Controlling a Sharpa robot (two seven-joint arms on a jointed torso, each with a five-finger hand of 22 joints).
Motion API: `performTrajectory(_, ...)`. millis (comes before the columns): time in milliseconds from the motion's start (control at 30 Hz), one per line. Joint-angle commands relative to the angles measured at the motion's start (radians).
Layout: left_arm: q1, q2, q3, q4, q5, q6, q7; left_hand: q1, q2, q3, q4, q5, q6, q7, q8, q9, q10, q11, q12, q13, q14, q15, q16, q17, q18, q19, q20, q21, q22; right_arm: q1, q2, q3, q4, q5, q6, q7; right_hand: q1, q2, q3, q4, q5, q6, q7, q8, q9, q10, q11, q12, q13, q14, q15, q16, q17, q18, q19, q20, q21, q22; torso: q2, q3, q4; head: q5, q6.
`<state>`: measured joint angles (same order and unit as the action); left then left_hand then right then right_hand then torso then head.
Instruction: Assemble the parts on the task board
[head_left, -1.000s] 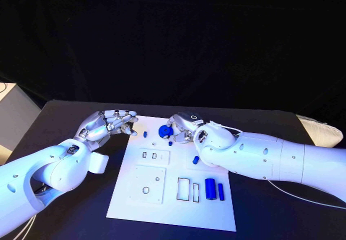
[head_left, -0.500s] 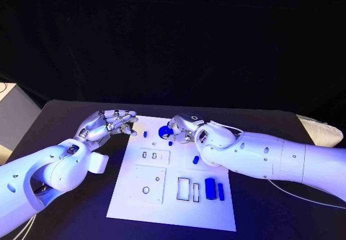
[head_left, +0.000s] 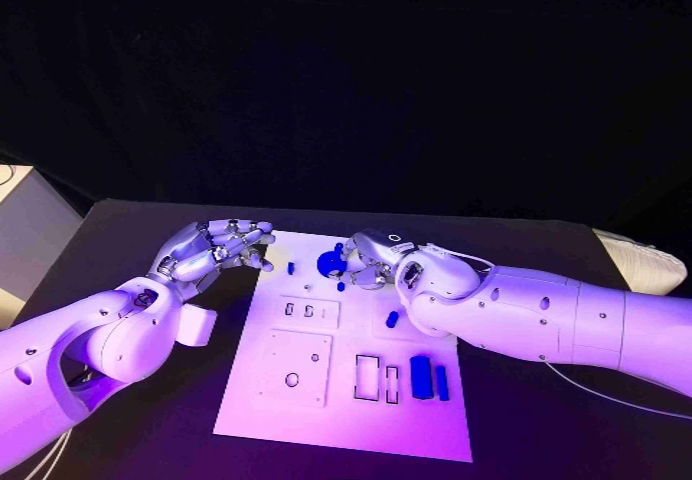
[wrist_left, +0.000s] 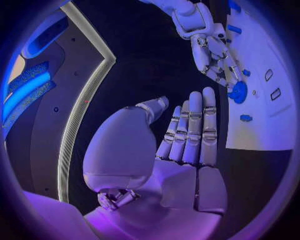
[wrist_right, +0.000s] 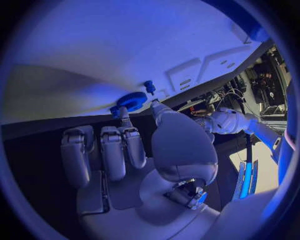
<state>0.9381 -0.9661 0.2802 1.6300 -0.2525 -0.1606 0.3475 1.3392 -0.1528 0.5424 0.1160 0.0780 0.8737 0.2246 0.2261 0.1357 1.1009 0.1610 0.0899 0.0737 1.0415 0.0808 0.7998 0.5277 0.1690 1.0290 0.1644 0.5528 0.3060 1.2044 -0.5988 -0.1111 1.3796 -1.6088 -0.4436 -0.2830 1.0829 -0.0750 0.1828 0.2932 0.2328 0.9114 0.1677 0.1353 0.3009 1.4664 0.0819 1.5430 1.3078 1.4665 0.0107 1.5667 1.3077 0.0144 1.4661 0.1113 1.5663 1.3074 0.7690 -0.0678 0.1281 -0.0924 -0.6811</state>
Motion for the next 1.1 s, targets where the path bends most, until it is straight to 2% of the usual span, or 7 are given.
performTrajectory(33, 0.000, 0.001, 0.001, -0.001, -0.006, 0.013, 0.009, -0.008, 0.001, 0.002, -0.001, -0.006, -0.008, 0.008, -0.006, -0.001, -0.007, -0.003, -0.007, -0.001, -0.010, 0.001, 0.004, -0.001, 0.008, -0.008, 0.002, 0.002, 0.001, -0.001, -0.020, 0.000, 0.020, 0.022, -0.125, 0.037, -0.007, -0.006, 0.006, -0.002, 0.010, 0.010, 0.000, 0.002, -0.003, 0.078, 0.004, 0.004, 0.238, 0.104, 0.000, 0.004, 0.263, -0.014, 0.105, 0.001, 0.004, 0.263, -0.001, 0.0014, -0.0021, 0.000, 0.003)
performTrajectory(200, -0.001, 0.001, 0.001, -0.008, -0.005, 0.012, 0.011, -0.008, 0.001, 0.002, -0.001, -0.006, -0.008, 0.008, -0.006, -0.001, -0.007, -0.003, -0.007, -0.001, -0.010, 0.001, 0.004, -0.001, 0.008, -0.008, 0.002, 0.002, 0.001, 0.002, -0.070, 0.008, 0.058, 0.127, -0.257, 0.122, 0.030, -0.029, 0.023, -0.005, 0.012, 0.005, 0.002, -0.003, -0.008, 0.072, 0.005, -0.002, 0.232, 0.104, 0.001, 0.004, 0.263, -0.013, 0.102, 0.001, -0.001, 0.257, -0.003, 0.0028, -0.0058, -0.002, 0.009)
performTrajectory(367, -0.001, 0.001, 0.001, -0.021, -0.003, 0.010, 0.013, -0.008, 0.001, 0.002, -0.001, -0.006, -0.009, 0.008, -0.007, -0.001, -0.008, -0.003, -0.007, -0.001, -0.010, 0.001, 0.005, -0.001, 0.008, -0.009, 0.003, 0.004, 0.002, 0.014, -0.144, 0.015, 0.107, 0.317, -0.283, 0.254, 0.087, -0.045, 0.047, -0.012, 0.001, 0.003, 0.004, -0.008, -0.012, 0.065, 0.007, -0.008, 0.226, 0.104, 0.002, 0.004, 0.263, -0.011, 0.098, 0.003, -0.007, 0.251, -0.006, 0.0085, -0.0129, -0.005, 0.014)
performTrajectory(500, -0.005, 0.004, 0.000, -0.028, -0.001, 0.011, 0.015, -0.008, 0.001, 0.002, -0.001, -0.006, -0.009, 0.008, -0.007, -0.001, -0.008, -0.003, -0.007, -0.001, -0.010, 0.001, 0.005, -0.001, 0.008, -0.009, 0.003, 0.004, 0.002, 0.024, -0.237, 0.021, 0.152, 0.489, -0.204, 0.422, 0.209, -0.077, 0.093, -0.060, -0.001, 0.008, 0.004, -0.005, -0.015, 0.034, 0.006, -0.036, 0.199, 0.101, 0.001, 0.000, 0.251, -0.004, 0.086, 0.002, -0.030, 0.226, -0.010, 0.0125, -0.0189, -0.018, 0.015)
performTrajectory(633, -0.015, 0.004, 0.001, -0.029, 0.000, 0.012, 0.016, -0.008, 0.001, 0.002, -0.001, -0.006, -0.009, 0.008, -0.007, -0.001, -0.008, -0.003, -0.007, -0.001, -0.010, 0.001, 0.005, -0.001, 0.008, -0.009, 0.003, 0.004, 0.002, 0.026, -0.312, 0.024, 0.166, 0.555, -0.112, 0.494, 0.261, -0.114, 0.104, -0.091, -0.018, 0.024, -0.001, 0.010, -0.011, -0.011, 0.002, -0.079, 0.158, 0.095, -0.002, -0.009, 0.229, 0.008, 0.064, 0.000, -0.067, 0.186, -0.015, 0.0177, -0.0242, -0.025, 0.017)
performTrajectory(833, -0.027, 0.007, 0.001, -0.030, 0.000, 0.015, 0.018, -0.007, 0.002, 0.003, -0.003, -0.005, -0.008, 0.008, -0.006, -0.001, -0.008, -0.003, -0.006, -0.001, -0.011, 0.001, 0.006, -0.001, 0.009, -0.011, 0.003, 0.006, 0.003, 0.022, -0.389, 0.024, 0.147, 0.529, -0.020, 0.523, 0.323, -0.148, 0.117, -0.128, 0.002, 0.017, -0.001, 0.015, -0.013, -0.035, 0.000, -0.107, 0.132, 0.095, -0.005, -0.010, 0.230, 0.009, 0.062, -0.004, -0.074, 0.181, -0.019, 0.0272, -0.0340, -0.030, 0.019)
performTrajectory(1100, -0.042, 0.010, 0.001, -0.031, 0.000, 0.018, 0.020, -0.004, 0.004, 0.005, -0.005, -0.005, -0.005, 0.007, -0.004, 0.000, 0.001, -0.005, -0.001, 0.002, -0.010, -0.001, 0.009, -0.001, 0.010, -0.013, 0.003, 0.011, 0.007, 0.004, -0.428, 0.022, 0.091, 0.476, 0.007, 0.504, 0.328, -0.163, 0.102, -0.130, 0.011, -0.002, 0.002, 0.007, -0.018, -0.029, 0.003, -0.102, 0.136, 0.100, -0.003, -0.002, 0.248, 0.006, 0.068, -0.002, -0.064, 0.192, -0.024, 0.0375, -0.0406, -0.035, 0.017)
